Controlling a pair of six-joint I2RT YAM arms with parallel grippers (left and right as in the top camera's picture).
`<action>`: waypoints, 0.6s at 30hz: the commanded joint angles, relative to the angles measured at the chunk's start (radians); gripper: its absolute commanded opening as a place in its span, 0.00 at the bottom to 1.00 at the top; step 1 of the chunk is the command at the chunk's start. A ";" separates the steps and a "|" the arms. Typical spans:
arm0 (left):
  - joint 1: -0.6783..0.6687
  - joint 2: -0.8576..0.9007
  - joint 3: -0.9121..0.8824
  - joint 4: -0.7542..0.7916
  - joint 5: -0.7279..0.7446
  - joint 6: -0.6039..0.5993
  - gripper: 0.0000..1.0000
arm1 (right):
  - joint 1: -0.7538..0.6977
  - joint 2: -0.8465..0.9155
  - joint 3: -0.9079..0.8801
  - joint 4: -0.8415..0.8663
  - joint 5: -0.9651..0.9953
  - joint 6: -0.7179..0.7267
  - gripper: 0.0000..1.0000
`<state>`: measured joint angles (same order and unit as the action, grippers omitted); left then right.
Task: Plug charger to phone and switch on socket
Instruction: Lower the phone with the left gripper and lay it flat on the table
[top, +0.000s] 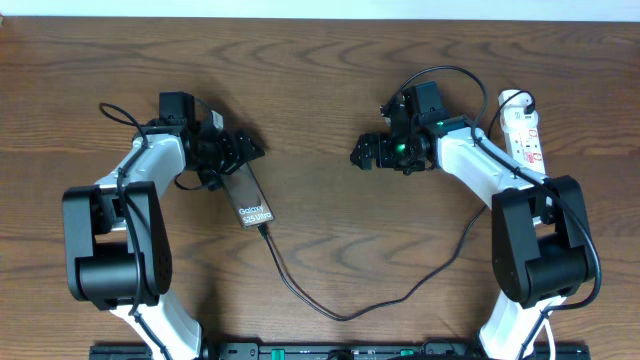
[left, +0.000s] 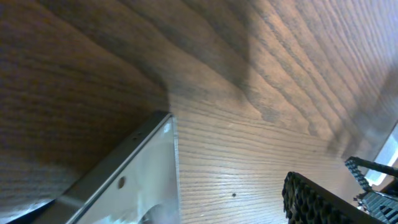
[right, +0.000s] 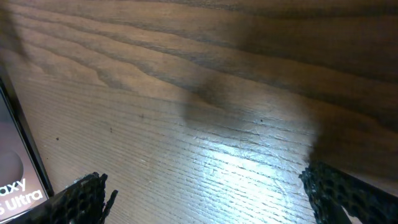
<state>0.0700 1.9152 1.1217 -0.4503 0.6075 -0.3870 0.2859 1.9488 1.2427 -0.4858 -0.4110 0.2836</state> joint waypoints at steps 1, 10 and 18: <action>0.009 0.104 -0.078 -0.043 -0.232 0.021 0.87 | 0.004 -0.025 0.004 -0.001 0.001 -0.008 0.99; 0.009 0.104 -0.078 -0.072 -0.236 0.021 0.86 | 0.004 -0.025 0.005 -0.002 0.001 -0.008 0.99; 0.009 0.104 -0.078 -0.097 -0.248 0.020 0.87 | 0.004 -0.025 0.005 -0.005 0.001 -0.008 0.99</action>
<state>0.0700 1.9099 1.1275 -0.4980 0.5655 -0.3836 0.2859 1.9488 1.2427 -0.4877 -0.4107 0.2836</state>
